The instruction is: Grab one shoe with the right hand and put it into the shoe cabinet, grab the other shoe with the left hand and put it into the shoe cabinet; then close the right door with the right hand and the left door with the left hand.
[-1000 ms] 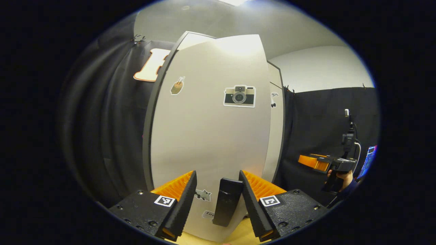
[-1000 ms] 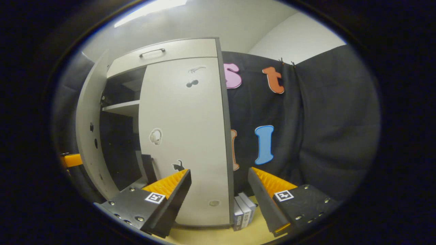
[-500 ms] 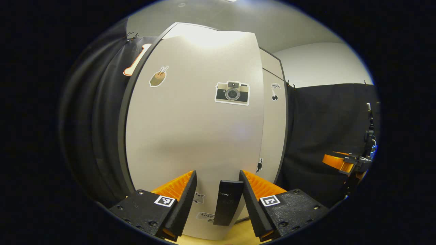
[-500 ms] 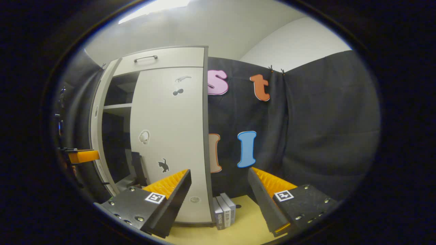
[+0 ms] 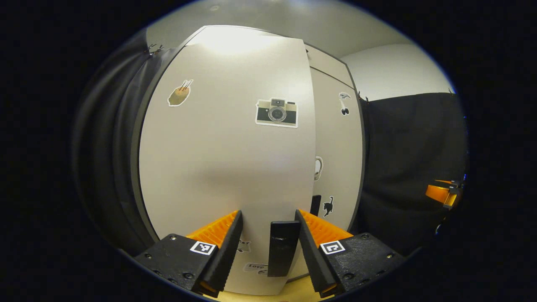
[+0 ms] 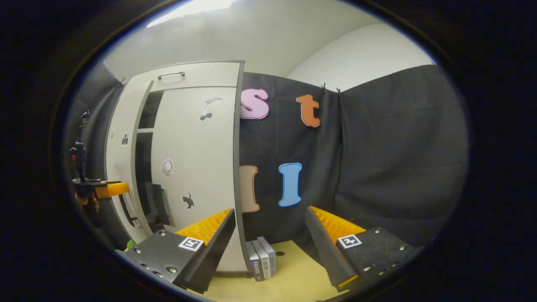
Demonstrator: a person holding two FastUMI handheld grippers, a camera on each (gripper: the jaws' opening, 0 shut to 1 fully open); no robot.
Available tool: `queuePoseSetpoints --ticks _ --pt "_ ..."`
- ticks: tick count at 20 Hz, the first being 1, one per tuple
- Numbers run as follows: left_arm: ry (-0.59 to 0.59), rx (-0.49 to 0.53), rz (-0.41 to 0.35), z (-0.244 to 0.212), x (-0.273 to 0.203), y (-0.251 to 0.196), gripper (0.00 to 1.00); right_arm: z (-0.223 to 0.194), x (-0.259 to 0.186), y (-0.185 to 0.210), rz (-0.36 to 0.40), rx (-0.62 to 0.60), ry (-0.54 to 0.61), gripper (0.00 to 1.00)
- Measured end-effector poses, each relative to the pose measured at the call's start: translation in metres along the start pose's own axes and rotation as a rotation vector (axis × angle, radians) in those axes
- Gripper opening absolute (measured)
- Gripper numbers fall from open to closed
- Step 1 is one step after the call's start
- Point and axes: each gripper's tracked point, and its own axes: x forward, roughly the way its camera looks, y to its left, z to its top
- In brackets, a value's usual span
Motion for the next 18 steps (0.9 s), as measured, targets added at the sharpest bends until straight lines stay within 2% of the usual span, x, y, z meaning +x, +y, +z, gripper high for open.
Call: queuePoseSetpoints --ticks 9,10,11,13,14,15,18 --pt "0.003 0.013 0.04 -0.004 0.021 0.003 0.76 -0.002 -0.005 -0.03 -0.047 -0.001 -0.002 1.0" --pt "0.0 0.009 0.042 -0.004 0.022 0.003 0.76 -0.002 -0.005 -0.034 -0.055 0.003 -0.002 0.97" --pt "0.0 0.005 0.045 -0.005 0.024 0.004 0.76 -0.002 -0.004 -0.037 -0.059 0.008 -0.002 1.0" --pt "0.003 -0.004 0.047 -0.006 0.026 0.004 0.75 -0.002 -0.004 -0.041 -0.064 0.018 -0.002 0.97" --pt "0.006 -0.009 0.048 -0.006 0.027 0.004 0.76 -0.002 -0.004 -0.041 -0.067 0.02 -0.004 1.0" --pt "0.007 -0.009 0.051 -0.006 0.028 0.005 0.76 -0.002 -0.004 -0.043 -0.07 0.02 -0.006 0.97" --pt "0.008 -0.007 0.061 -0.007 0.032 0.006 0.76 -0.004 -0.003 -0.045 -0.074 0.016 -0.003 1.0"
